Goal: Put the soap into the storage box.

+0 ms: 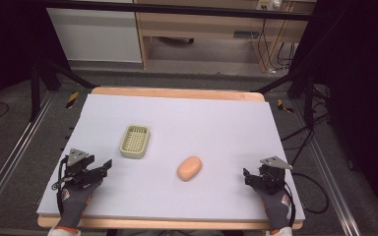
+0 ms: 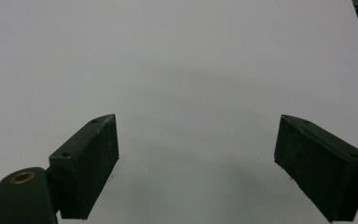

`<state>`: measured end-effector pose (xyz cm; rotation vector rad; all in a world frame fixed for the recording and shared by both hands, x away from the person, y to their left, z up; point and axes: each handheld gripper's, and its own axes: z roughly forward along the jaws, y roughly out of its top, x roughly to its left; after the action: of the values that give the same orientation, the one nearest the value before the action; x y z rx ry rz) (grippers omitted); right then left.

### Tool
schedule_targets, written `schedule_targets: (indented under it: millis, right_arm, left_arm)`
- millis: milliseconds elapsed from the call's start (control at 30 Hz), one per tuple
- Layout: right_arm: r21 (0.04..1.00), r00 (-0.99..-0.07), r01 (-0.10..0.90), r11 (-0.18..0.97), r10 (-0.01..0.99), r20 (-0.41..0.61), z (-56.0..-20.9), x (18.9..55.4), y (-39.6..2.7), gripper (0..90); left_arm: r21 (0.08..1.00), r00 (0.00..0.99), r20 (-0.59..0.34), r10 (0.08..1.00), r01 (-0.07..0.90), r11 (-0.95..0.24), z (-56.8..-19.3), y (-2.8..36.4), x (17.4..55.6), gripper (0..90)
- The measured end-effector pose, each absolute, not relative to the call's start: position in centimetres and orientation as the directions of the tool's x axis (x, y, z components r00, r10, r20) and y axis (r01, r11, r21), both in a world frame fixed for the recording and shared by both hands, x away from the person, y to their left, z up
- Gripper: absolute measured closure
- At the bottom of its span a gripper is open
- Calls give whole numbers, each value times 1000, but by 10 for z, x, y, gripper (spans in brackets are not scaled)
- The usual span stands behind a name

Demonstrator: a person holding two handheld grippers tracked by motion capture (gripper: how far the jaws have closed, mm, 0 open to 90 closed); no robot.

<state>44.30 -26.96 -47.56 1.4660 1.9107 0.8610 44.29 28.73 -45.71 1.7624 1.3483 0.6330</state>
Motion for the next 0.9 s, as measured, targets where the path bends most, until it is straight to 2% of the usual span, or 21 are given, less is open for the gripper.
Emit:
schedule_targets:
  millis: [333,900]
  right_arm:
    - [772,-215,614,166,976,-40,-475,443,-272,135]
    - [774,-218,609,172,975,-45,-475,442,-271,127]
  left_arm:
    - [829,335,-73,939,544,-130,-452,276,441,245]
    - [832,393,-65,917,528,-167,-446,257,439,243]
